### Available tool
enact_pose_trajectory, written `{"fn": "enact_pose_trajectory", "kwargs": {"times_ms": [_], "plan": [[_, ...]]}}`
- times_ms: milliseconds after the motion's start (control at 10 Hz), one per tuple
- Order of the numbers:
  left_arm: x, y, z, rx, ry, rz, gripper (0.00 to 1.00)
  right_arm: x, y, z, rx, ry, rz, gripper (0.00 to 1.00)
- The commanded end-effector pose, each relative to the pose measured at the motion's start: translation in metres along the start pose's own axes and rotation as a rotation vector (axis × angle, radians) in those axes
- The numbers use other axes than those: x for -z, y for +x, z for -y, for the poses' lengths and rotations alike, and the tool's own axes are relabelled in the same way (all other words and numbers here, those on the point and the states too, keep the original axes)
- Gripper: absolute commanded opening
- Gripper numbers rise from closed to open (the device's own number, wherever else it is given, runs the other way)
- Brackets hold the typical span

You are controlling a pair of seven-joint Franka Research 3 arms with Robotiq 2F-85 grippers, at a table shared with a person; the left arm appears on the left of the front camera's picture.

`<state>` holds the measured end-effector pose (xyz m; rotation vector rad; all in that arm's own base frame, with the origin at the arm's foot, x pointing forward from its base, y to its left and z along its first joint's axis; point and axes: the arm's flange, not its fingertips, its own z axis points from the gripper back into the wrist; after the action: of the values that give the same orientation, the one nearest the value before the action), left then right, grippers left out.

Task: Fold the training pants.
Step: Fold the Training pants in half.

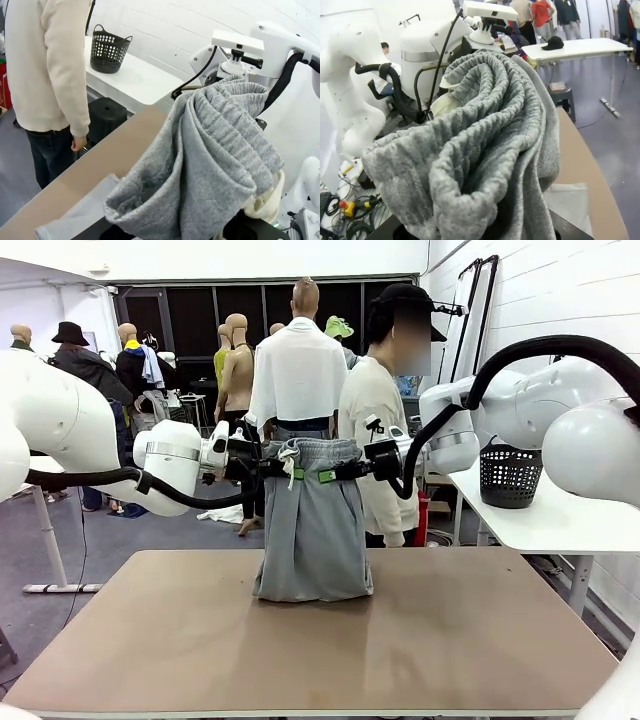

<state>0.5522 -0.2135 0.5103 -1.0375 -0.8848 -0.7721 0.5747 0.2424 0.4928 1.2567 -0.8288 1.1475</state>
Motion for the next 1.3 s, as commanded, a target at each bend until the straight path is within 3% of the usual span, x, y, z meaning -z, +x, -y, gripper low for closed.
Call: {"fn": "enact_pose_trajectory", "kwargs": {"times_ms": [0, 500, 800, 1200], "plan": [[0.0, -0.001, 0.0, -0.015, 0.004, -0.007, 0.0, 0.0, -0.001, 0.001, 0.002, 0.001, -0.004, 0.0], [0.003, -0.002, 0.0, -0.005, -0.005, -0.006, 0.0, -0.003, -0.007, 0.003, 0.021, 0.006, 0.019, 0.0], [-0.014, -0.045, 0.004, -0.168, 0.003, -0.003, 0.0, 0.002, -0.052, -0.004, 0.16, 0.021, 0.069, 0.0], [-0.021, -0.103, 0.012, -0.435, 0.012, -0.09, 0.0, 0.014, -0.111, -0.024, 0.315, 0.034, 0.098, 0.0]]}}
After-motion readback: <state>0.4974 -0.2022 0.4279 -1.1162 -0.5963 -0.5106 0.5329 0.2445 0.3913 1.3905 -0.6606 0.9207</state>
